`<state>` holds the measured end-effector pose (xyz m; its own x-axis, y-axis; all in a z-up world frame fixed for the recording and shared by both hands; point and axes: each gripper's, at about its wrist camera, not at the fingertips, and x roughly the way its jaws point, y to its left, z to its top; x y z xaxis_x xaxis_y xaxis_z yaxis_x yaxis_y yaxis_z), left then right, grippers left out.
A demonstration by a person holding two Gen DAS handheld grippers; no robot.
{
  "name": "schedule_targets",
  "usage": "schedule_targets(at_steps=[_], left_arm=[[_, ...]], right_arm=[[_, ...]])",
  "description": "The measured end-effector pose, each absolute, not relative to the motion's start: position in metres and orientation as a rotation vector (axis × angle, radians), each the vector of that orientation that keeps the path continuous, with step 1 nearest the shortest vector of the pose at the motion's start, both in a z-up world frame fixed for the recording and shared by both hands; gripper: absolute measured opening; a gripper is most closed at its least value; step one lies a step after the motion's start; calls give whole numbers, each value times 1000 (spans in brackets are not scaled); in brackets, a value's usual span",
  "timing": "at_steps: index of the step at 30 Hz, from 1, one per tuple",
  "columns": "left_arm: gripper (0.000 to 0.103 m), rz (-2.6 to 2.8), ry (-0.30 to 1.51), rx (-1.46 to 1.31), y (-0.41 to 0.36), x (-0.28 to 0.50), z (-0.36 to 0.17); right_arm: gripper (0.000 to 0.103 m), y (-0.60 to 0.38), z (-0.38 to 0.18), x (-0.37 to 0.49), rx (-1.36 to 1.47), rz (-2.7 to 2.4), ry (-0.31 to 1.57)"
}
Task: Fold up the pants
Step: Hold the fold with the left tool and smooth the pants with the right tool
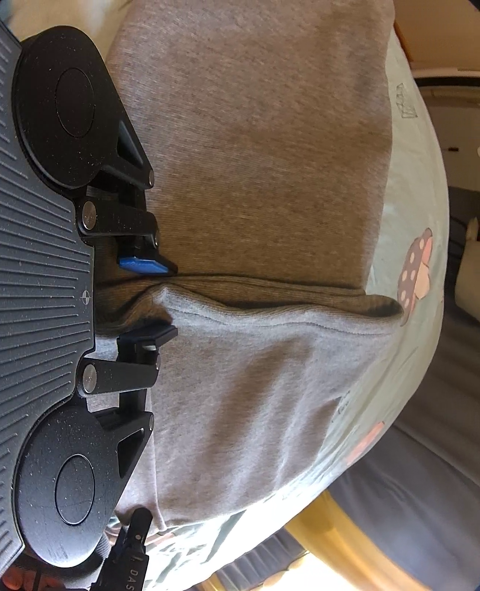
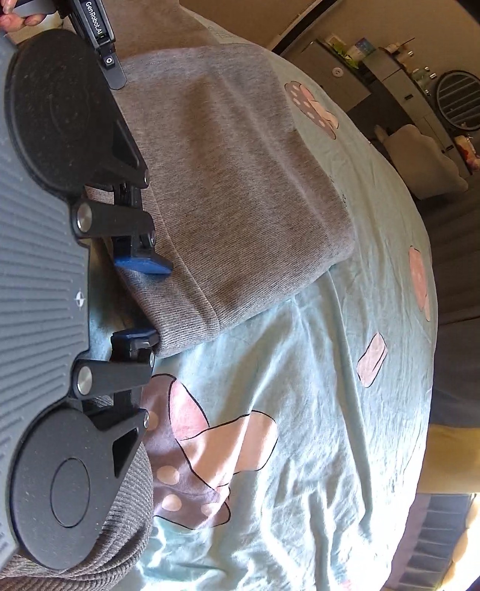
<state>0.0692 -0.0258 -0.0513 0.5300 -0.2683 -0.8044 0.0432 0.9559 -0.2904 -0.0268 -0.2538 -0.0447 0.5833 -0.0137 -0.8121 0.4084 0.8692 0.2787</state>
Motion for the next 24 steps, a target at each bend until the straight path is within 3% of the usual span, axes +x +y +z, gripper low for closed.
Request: schedule_targets(at_steps=[4, 6, 11, 16, 20, 24], left_arm=[[29, -165, 971, -259, -21, 63, -44], [30, -135, 936, -283, -15, 60, -40], [45, -118, 869, -335, -2, 67, -30], [52, -137, 879, -329, -2, 99, -29], [53, -147, 903, -354, -12, 131, -34], [51, -168, 922, -265, -31, 154, -33]], right_arm=[[30, -256, -37, -28, 456, -223, 954], [36, -260, -27, -33, 466, -214, 957], [49, -264, -4, -42, 407, -208, 917], [48, -250, 7, -21, 245, -166, 817], [28, -238, -12, 19, 169, -152, 789], [29, -230, -30, 43, 213, -149, 806]])
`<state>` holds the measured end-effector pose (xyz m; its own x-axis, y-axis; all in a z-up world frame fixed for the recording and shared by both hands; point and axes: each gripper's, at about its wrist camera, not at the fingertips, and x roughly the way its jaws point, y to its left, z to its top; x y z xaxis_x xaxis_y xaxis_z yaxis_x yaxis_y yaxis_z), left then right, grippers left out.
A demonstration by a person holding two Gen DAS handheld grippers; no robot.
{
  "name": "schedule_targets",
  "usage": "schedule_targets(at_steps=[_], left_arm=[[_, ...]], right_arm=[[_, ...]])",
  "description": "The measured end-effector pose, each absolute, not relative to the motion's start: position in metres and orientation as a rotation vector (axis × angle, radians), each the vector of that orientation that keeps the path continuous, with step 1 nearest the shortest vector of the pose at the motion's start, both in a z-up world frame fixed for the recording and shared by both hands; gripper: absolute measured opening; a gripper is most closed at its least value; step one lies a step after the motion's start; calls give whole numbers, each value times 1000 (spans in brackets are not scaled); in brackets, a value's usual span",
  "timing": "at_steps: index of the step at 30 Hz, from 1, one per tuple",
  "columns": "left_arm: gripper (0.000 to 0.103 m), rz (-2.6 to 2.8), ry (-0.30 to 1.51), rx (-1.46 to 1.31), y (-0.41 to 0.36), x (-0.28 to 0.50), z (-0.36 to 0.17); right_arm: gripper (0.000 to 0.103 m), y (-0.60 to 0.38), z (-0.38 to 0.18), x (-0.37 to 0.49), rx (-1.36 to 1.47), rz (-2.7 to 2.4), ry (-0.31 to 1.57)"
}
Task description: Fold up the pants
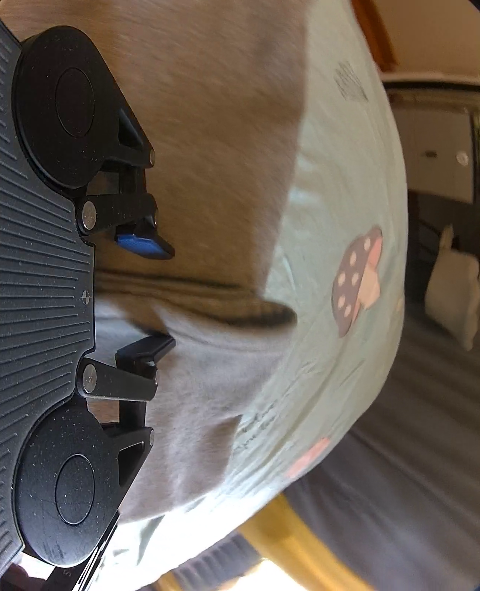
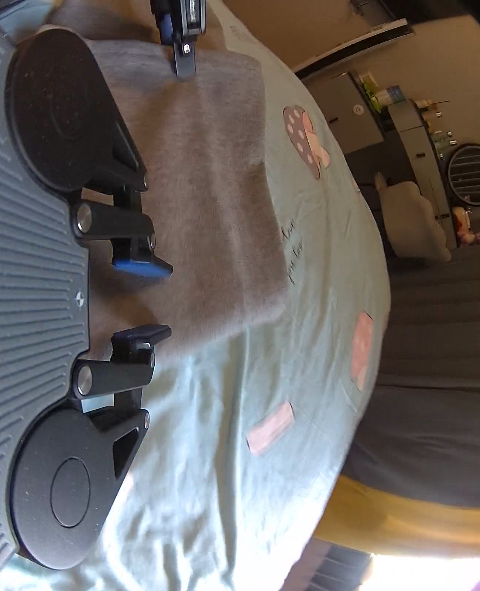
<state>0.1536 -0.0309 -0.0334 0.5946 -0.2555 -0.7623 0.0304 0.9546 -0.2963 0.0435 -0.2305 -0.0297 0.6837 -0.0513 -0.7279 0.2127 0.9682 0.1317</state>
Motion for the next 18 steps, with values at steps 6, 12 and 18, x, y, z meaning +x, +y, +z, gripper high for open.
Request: schedule_targets(at_steps=[6, 12, 18], left_arm=[[21, -232, 873, -198, -44, 157, -25], [30, -230, 738, -165, -42, 138, -2], [80, -25, 768, -105, -3, 122, -4]], right_arm=[[30, -229, -32, 39, 249, -127, 793], [35, -233, -24, 26, 297, -141, 703], [45, -225, -36, 32, 279, -134, 777]])
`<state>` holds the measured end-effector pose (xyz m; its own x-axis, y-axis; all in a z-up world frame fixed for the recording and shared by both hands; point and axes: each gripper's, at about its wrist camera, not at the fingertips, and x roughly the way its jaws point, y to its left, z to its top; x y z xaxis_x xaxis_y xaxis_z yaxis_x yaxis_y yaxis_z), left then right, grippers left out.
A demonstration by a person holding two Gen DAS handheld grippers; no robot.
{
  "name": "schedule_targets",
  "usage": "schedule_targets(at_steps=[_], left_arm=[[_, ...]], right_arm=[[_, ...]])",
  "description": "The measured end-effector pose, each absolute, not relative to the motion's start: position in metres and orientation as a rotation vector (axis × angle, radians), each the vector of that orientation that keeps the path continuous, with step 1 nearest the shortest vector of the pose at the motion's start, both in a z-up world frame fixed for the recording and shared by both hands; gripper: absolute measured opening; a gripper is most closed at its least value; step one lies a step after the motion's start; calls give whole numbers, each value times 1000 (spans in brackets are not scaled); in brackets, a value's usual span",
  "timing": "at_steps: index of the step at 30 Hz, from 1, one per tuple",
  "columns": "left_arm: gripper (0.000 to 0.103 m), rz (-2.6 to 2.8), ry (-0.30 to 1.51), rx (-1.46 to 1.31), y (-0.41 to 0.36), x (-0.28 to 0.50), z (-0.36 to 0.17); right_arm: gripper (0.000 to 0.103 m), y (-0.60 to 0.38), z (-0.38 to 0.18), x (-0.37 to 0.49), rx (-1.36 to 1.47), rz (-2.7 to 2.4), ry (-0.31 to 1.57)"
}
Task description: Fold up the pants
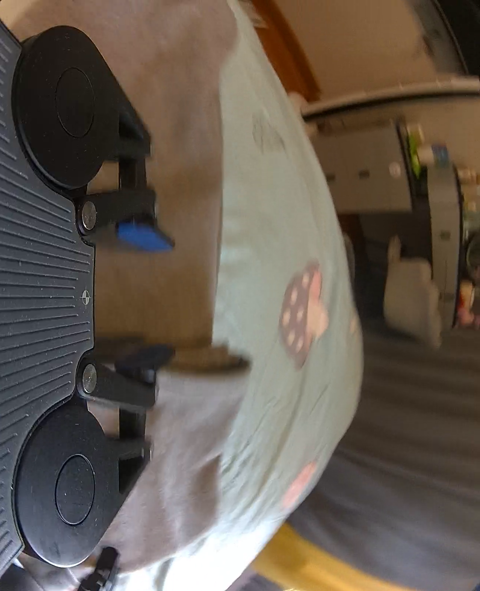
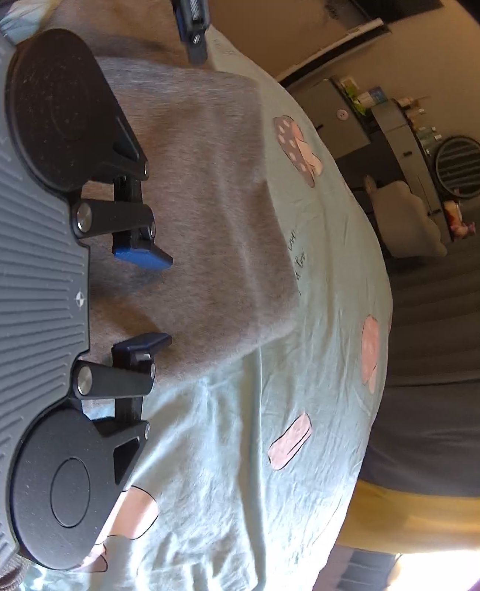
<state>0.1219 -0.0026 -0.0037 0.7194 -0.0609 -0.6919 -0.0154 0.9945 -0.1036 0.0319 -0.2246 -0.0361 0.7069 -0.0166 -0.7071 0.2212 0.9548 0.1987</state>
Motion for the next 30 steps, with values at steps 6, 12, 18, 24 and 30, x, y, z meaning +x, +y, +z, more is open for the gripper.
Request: schedule_targets(at_steps=[6, 12, 18, 24, 30], left_arm=[[90, 191, 703, -330, 107, 67, 16], [90, 491, 644, -646, 229, -3, 2], [85, 455, 649, -835, 269, -15, -37], [76, 377, 650, -945, 285, 22, -68], [87, 313, 588, -1027, 290, 33, -73]], right_arm=[[52, -214, -34, 29, 261, -120, 774], [60, -208, -37, 27, 269, -108, 772], [62, -206, -38, 28, 276, -122, 777], [62, -205, -37, 27, 280, -137, 783], [64, -203, -39, 31, 271, -155, 787]])
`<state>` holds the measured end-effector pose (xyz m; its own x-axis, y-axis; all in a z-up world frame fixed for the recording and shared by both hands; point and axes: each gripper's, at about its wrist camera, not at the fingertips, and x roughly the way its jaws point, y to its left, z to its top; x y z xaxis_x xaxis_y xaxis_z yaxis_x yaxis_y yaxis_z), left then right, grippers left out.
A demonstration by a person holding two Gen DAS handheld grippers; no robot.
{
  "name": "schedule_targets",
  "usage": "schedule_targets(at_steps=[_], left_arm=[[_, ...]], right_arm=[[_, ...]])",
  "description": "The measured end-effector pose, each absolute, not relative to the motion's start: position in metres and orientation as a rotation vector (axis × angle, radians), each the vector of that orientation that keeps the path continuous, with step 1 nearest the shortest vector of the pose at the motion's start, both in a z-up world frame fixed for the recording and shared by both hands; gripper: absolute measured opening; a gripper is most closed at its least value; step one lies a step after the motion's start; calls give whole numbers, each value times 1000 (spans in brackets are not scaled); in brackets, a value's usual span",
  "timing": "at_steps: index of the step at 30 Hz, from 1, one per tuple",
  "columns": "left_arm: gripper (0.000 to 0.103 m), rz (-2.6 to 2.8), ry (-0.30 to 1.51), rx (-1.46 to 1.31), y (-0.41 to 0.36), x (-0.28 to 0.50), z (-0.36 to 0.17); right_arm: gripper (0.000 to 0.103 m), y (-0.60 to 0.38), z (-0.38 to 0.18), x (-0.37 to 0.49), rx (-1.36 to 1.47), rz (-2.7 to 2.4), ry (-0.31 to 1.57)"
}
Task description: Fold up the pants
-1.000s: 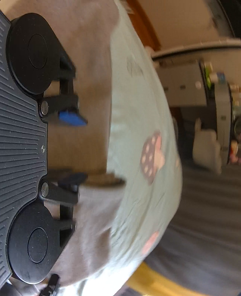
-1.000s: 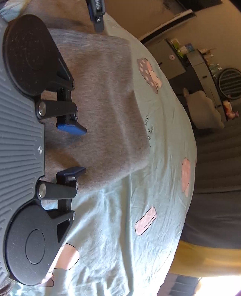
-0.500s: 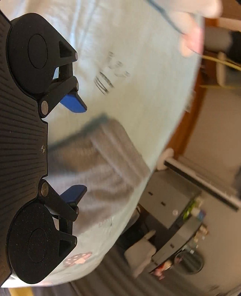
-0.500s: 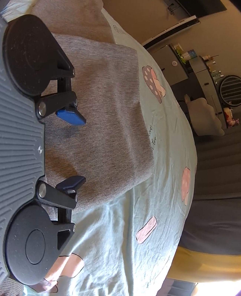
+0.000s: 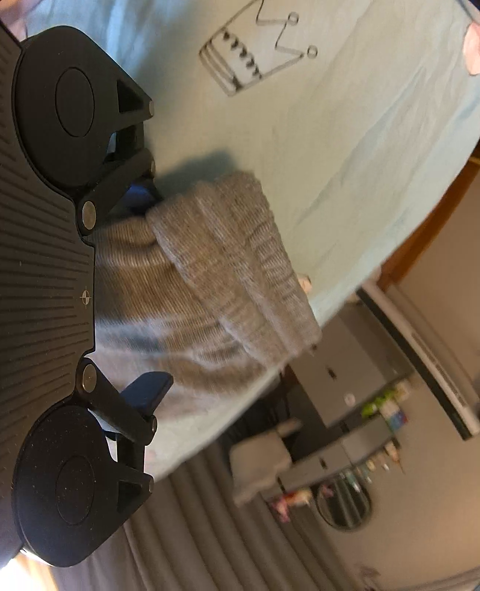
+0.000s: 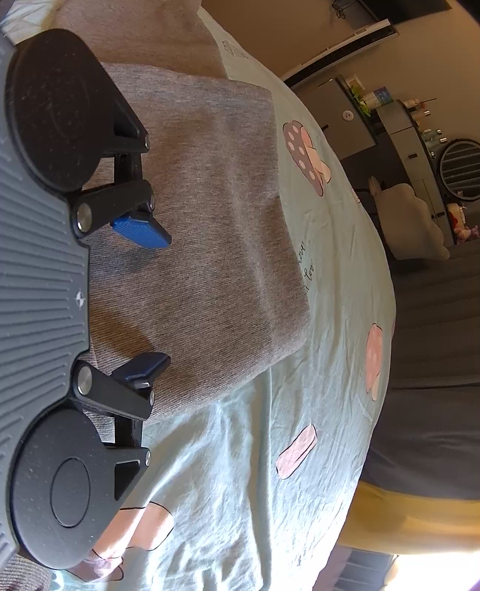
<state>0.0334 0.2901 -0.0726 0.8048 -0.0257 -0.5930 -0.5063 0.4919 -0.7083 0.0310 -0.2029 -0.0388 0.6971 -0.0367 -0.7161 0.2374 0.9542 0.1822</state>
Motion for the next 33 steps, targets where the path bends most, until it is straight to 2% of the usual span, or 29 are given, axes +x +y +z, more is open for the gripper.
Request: schedule_targets(at_steps=[2, 4, 7, 10, 13, 16, 18, 20, 25, 29, 33], left_arm=[[46, 307, 583, -1027, 292, 33, -74], [40, 282, 573, -1039, 294, 28, -77], [40, 206, 524, -1053, 296, 20, -68], [67, 211, 561, -1007, 295, 26, -69], [70, 256, 624, -1009, 295, 33, -82], [76, 259, 599, -997, 290, 33, -85], [73, 279, 589, -986, 286, 35, -82], [48, 307, 603, -976, 285, 40, -79], [27, 307, 631, -906, 283, 40, -68], [21, 284, 606, -715, 256, 45, -27], [20, 212, 570, -540, 214, 55, 19]], right_arm=[[64, -202, -39, 33, 264, -159, 785], [64, -202, -40, 34, 271, -163, 782], [64, -203, -40, 35, 276, -162, 776], [64, -203, -41, 36, 282, -165, 774], [66, -203, -40, 37, 283, -165, 776], [66, -204, -39, 34, 287, -157, 773], [66, -207, -41, 33, 294, -152, 770], [66, -207, -42, 35, 292, -155, 774], [65, -202, -38, 35, 270, -153, 762], [64, -207, -37, 32, 299, -150, 750], [64, -211, -33, 31, 328, -146, 730]])
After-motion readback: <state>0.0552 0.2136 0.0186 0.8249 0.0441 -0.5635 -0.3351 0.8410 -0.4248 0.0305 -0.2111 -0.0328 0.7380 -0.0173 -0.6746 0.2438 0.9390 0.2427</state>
